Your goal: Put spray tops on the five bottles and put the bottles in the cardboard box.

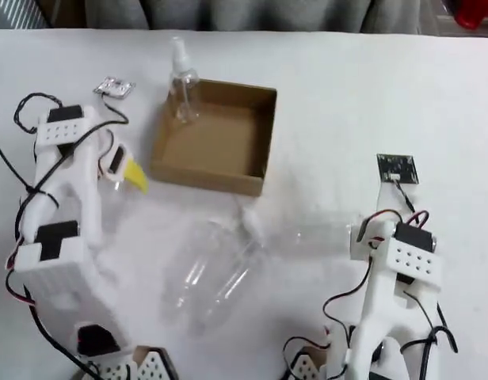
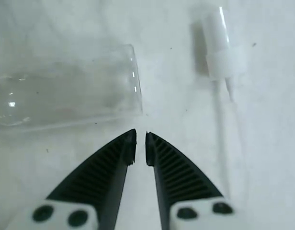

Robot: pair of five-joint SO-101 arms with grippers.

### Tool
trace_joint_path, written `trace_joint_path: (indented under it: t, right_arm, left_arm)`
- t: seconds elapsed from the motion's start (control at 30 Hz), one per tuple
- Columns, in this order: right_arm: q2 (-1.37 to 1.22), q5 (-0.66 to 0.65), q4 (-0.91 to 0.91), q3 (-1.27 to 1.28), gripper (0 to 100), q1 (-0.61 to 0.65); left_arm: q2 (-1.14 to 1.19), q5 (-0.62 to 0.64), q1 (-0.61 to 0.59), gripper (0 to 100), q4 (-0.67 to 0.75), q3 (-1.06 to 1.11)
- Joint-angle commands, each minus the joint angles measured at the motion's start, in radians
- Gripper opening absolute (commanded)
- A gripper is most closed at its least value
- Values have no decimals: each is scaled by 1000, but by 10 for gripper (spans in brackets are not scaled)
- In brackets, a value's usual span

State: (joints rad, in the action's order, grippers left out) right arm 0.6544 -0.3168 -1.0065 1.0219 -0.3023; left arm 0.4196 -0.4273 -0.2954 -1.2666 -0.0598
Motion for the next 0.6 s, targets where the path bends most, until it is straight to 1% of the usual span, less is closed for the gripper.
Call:
trace_joint_path:
  t: [0.0,0.23,0.33,0.47,0.57]
  right_arm:
    - [-4,-2,13,-3,16,8]
    - [-4,-2,13,-2,16,8]
    - [-4,-2,13,-2,16,8]
    - [-4,-2,13,-2,16,8]
    - [-4,-2,13,-2,16,8]
  left_arm:
    - [-13,-14,12,324,8,-52]
    - [-12,-20,-4,325,0,-49]
    - [-10,-72,-13,325,2,-48]
    - [18,-81,-16,325,6,-58]
    - [48,-77,-13,325,40,-57]
